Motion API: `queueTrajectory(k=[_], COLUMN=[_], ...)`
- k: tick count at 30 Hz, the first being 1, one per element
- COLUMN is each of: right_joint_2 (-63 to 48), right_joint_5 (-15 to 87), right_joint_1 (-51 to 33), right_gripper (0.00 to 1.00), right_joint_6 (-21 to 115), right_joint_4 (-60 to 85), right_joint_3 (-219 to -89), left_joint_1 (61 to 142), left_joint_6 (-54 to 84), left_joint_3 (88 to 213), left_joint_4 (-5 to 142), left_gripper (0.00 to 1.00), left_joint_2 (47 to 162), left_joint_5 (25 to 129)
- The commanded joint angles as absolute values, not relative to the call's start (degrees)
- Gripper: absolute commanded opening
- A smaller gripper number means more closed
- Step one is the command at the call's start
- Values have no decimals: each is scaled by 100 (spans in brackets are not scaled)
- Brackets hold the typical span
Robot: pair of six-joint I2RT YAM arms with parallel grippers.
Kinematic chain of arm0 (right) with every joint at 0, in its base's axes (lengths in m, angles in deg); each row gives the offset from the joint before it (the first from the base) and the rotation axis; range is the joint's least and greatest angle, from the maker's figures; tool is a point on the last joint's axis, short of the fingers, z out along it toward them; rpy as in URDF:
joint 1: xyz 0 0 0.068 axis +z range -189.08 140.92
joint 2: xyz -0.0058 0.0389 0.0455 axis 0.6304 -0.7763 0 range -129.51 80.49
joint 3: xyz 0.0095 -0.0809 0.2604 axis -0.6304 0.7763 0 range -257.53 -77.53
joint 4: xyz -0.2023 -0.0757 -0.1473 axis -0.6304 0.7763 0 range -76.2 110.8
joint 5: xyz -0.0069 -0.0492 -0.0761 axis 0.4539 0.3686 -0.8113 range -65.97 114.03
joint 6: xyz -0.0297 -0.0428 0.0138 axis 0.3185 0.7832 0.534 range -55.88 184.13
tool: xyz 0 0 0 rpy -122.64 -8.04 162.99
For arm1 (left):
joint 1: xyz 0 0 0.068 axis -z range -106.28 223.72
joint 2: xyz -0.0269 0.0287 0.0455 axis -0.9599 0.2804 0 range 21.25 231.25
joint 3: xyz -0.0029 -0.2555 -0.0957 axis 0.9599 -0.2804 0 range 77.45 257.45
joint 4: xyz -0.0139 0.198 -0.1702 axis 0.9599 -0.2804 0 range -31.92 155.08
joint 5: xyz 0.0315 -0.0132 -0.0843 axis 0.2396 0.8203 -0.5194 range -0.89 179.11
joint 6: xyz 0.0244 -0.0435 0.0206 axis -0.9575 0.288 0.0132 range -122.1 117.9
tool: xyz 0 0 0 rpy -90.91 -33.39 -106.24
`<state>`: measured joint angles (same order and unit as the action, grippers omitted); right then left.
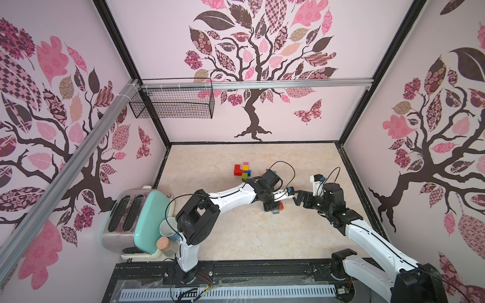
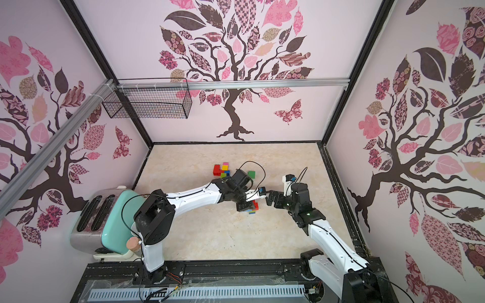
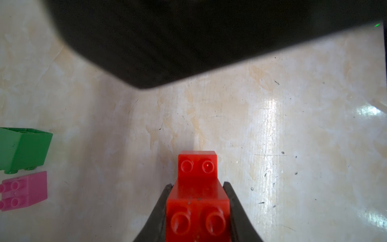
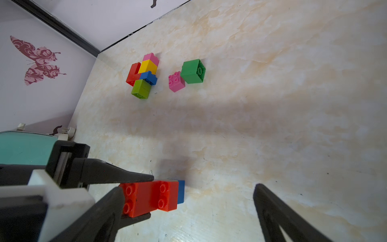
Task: Assemble the number 4 with lego
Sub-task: Assemble the lego brick with the lego brick.
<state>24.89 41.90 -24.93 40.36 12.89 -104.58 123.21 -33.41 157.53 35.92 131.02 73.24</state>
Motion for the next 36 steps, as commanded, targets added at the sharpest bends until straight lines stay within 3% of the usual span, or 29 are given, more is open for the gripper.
queueTrajectory(k=[1,26,30,33,36], right_joint_2=[2448,2430,2387,2230,1954], right_joint_5=[4571,4361,5036,6031,6812], right_joint_1=[-2450,-2446,-2449,-2443,-2449], right_gripper=[100,100,99,92,76], right_joint_6=[3956,4048,3984,3464,2831], right_joint_4=[1054,1496,1223,363,-495], right_joint_3=[-10460,-10577,-10447,-10233,-10106], left_joint_1=[12339,12450,12444,12443,12443], left_joint_6=[-3353,-3059,-3033,-3005,-2974], left_joint_3=[15717,14583,14568,14548,14504], left_joint_4=[3383,4420,4465,4553,4648], left_gripper=[0,0,0,0,0], left_joint_2=[12942,13220,13195,13164,13123], left_joint_5=[7318,7644,7637,7628,7571])
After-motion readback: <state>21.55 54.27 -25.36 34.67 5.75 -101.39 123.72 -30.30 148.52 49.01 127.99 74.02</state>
